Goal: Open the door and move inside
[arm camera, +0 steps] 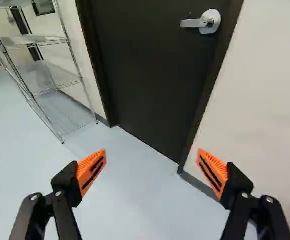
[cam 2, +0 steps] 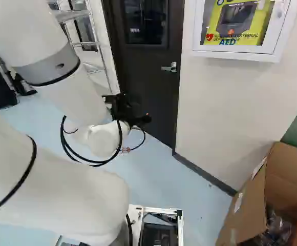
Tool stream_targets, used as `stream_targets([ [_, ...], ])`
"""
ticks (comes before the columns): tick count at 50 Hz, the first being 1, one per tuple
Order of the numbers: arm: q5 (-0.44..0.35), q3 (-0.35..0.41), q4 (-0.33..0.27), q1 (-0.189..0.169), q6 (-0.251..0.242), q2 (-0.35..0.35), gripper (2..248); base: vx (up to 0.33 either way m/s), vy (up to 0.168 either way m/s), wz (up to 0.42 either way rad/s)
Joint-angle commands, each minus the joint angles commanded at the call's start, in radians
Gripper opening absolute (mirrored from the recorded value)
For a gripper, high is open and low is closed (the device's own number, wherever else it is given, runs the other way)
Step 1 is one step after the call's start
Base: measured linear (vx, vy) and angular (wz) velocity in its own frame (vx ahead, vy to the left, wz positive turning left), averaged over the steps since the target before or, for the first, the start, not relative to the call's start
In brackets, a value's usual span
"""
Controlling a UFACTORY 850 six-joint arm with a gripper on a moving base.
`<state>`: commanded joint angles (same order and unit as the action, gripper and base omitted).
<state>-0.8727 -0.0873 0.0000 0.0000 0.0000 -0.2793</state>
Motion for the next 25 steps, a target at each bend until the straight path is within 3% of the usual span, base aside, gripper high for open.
stream_targets([
  [25,0.0,0.0,0.0,0.0,0.0,0.0,247,0.0,0.0,0.0],
])
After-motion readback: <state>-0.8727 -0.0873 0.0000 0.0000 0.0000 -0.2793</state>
